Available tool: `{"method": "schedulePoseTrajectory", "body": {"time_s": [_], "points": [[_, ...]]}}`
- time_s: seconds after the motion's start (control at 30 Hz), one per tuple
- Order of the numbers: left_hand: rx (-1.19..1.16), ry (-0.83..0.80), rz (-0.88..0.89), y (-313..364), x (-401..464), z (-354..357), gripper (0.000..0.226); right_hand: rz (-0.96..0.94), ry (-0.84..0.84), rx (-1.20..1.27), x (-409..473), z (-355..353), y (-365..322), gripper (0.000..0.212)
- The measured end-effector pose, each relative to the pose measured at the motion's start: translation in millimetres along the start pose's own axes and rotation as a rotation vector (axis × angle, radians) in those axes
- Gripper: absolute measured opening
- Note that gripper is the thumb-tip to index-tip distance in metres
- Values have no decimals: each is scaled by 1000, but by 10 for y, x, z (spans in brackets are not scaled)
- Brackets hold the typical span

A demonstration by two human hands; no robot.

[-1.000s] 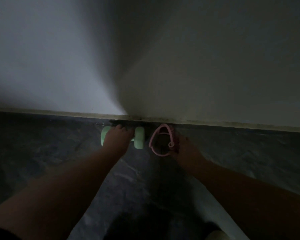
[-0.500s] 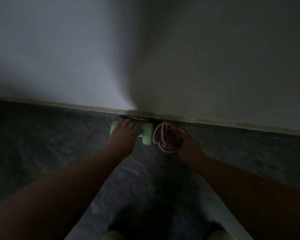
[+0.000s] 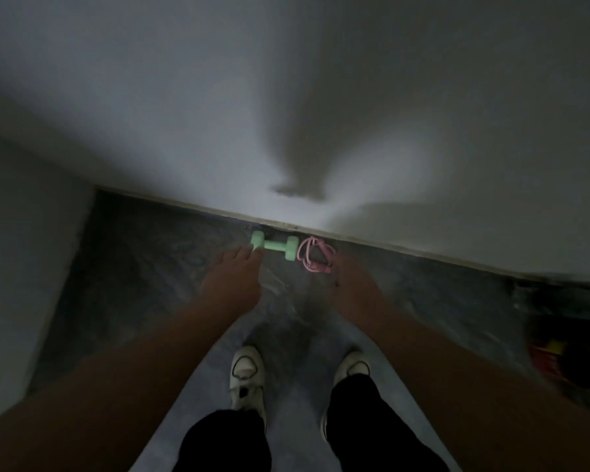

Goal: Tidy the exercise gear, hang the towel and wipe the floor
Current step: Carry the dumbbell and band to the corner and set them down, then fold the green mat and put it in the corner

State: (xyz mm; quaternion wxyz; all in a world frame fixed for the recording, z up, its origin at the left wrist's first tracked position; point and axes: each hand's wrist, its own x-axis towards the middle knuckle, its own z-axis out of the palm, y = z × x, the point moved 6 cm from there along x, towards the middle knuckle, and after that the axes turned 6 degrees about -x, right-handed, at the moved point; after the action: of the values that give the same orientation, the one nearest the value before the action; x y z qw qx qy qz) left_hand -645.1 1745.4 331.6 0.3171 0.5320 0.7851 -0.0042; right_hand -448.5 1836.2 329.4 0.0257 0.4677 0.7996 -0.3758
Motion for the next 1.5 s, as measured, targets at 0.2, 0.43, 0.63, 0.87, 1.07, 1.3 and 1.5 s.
{"method": "schedulePoseTrajectory", "body": {"time_s": [0.2, 0.43, 0.63, 0.87, 1.07, 1.3, 1.5], "points": [[-109, 131, 62, 550, -1453, -2081, 62, -78, 107, -257, -1178, -1709, -1805, 48], [-30, 283, 116, 897, -2916, -3369, 63, -223, 195, -545, -2269, -2489, -3228, 67], [-31, 343, 2, 789, -3700, -3609, 66, -271, 220, -466, -2721, -2558, -3745, 68], [-21, 470, -215, 704, -4488, -3502, 71, -643, 103, -459, -2867, -2689, -4248, 65], [-81, 601, -589, 1030, -5534, -2827, 64, -1027, -66, -583, -3291, -2550, -4415, 64], [-290, 545, -945, 1771, -6866, -1758, 65, -1422, -354, -787, -4386, -1910, -4335, 67], [-496, 602, -1338, 2379, -8201, -814, 64, -1785, -556, -934, -5969, -1220, -4215, 71]]}}
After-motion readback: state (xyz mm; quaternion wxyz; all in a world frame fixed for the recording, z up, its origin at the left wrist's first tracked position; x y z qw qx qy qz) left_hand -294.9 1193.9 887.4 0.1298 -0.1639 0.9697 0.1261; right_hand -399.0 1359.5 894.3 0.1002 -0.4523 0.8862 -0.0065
